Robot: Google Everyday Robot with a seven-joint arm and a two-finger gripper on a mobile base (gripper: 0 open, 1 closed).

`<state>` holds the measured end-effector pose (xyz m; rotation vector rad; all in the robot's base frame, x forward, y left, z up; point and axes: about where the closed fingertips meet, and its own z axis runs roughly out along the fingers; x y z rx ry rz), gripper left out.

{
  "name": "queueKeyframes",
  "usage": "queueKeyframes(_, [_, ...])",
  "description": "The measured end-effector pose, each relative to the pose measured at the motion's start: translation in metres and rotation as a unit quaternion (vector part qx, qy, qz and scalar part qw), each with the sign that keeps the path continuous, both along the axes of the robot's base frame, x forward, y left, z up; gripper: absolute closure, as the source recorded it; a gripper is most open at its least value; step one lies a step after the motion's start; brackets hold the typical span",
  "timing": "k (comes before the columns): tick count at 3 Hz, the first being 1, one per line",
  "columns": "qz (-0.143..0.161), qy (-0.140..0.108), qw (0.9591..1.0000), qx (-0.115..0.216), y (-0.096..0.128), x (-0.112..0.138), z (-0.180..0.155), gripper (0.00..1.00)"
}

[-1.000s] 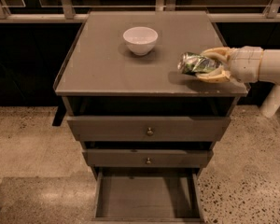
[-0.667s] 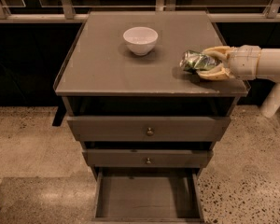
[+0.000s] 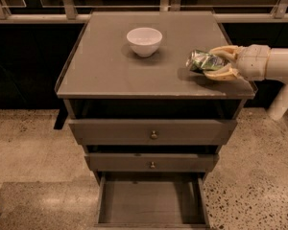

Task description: Pick green can from bottom drawer and place on counter

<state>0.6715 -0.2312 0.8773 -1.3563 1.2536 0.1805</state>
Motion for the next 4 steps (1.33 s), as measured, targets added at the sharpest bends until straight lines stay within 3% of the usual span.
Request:
queueKeyframes(2, [0.000,0.000,1.0000,0.000,0.0001,0.0000,0.0000,0.11])
queueKeyframes(3, [0.000,0.000,1.0000,0.000,0.0001,0.0000,0.0000,0.00])
queueKeyframes(4, [0.000,0.000,1.0000,0.000,0.0001,0.0000,0.0000,0.00])
